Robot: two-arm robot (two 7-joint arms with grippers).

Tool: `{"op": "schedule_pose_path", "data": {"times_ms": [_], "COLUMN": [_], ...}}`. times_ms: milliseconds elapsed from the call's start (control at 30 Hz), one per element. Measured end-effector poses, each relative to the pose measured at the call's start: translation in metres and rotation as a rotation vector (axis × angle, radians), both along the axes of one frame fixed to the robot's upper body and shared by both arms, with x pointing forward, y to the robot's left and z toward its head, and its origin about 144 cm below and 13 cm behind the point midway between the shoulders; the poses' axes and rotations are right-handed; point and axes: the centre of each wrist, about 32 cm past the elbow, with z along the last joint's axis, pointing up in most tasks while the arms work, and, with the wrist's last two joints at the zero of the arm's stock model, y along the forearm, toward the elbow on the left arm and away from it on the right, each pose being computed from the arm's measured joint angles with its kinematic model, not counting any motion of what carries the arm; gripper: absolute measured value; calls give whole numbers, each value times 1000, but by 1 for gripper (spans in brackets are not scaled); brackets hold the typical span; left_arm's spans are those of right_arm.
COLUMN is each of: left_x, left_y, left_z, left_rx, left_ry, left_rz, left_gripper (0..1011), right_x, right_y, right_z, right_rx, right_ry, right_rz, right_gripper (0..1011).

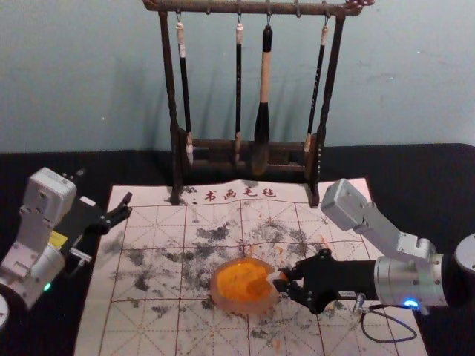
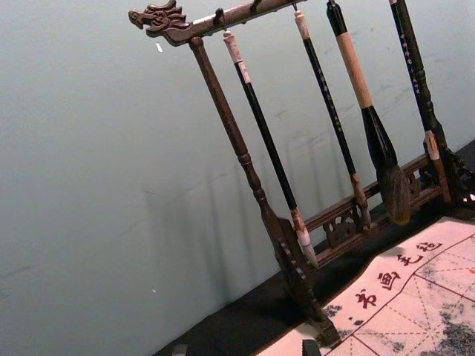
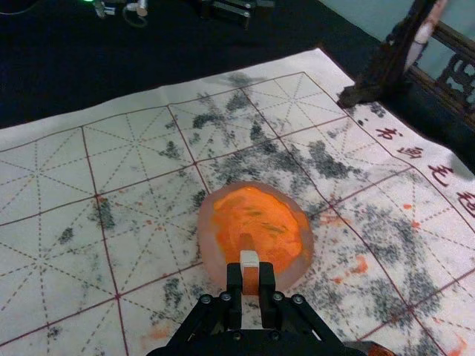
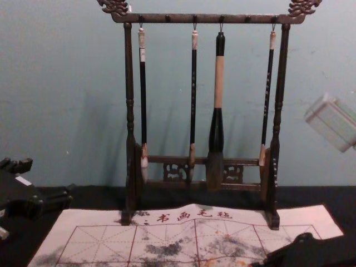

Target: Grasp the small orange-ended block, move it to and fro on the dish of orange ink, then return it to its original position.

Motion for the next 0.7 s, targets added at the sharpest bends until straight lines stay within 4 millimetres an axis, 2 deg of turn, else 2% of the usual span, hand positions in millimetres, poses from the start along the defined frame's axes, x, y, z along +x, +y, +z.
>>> {"op": "schedule_pose_path", "data": {"times_ms": [700], "left_x": [0], "left_y": [0], "left_z": [0], "left_rx": [0], "left_ry": [0], "left_rz": [0], "left_gripper": [1001], "right_x": [11], "right_y": [14], "right_z": [-1], "right_rx": [7], "right_ry": [-8], "right_rz": [15], "right_gripper": [109]}}
